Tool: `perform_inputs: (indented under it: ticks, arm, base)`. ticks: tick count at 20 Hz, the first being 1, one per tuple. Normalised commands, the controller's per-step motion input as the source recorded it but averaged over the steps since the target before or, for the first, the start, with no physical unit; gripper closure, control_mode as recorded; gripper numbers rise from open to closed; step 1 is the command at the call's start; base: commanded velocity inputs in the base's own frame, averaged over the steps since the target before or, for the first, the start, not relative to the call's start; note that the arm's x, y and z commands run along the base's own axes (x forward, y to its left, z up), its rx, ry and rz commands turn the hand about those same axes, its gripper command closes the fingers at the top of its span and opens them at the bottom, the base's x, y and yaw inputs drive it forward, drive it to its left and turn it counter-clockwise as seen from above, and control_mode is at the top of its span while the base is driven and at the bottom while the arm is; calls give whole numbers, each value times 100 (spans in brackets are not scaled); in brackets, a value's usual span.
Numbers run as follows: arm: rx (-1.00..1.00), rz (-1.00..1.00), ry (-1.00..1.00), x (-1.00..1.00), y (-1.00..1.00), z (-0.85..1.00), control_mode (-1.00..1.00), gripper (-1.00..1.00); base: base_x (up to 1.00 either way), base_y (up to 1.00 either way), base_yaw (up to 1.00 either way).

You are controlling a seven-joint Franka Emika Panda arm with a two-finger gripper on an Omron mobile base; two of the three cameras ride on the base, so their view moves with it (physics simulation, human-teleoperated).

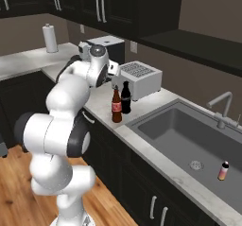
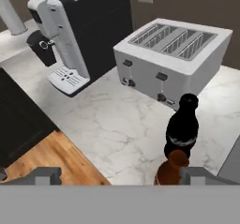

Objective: Place the large bottle from the dining counter next to the other large bottle outside the sink, and place the small bottle from the dining counter next to the other small bottle inside the sink.

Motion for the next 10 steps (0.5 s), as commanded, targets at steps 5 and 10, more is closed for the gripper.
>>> perform_inputs:
  ticks: [5,10]
  arm:
    - [-8,17,13,-39,8,-6,-100,-100]
    - [-13,18,6,-43,1,-35,-100,-100]
  base:
    - [0,0,0]
    - [0,0,0]
